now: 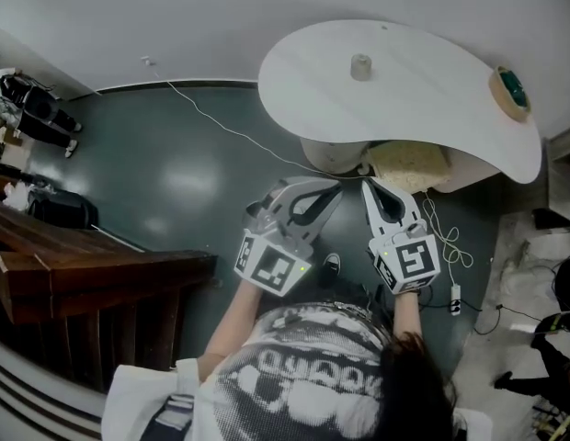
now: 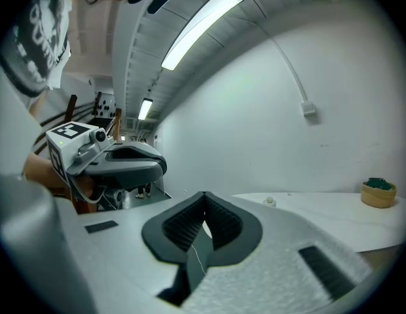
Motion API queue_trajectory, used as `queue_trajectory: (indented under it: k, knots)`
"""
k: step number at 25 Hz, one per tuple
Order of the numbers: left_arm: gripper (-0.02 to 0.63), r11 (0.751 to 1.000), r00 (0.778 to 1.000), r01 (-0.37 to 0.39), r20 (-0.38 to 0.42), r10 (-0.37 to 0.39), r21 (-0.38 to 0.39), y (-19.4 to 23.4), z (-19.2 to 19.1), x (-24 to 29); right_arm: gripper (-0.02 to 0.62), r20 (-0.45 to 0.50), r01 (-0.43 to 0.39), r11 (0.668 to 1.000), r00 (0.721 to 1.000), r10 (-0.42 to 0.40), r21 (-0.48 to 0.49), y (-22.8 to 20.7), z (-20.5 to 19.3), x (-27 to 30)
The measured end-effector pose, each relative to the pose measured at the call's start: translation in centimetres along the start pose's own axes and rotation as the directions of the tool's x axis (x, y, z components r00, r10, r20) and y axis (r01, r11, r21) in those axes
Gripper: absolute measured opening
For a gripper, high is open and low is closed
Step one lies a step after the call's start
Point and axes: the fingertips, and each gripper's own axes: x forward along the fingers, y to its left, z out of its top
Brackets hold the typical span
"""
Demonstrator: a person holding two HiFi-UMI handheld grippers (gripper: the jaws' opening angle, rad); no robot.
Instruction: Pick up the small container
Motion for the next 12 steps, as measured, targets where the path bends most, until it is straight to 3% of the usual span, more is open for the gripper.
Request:
queue_trajectory:
  k: [12]
  knots:
    - [0.006,0.997,0.997,0.067,0.037,-0.068,0.028,7.7,-4.3,4.5,0.000,-0.004,0.061,0.998,0.998,-0.061,0.015,-4.6,0.8,9.1]
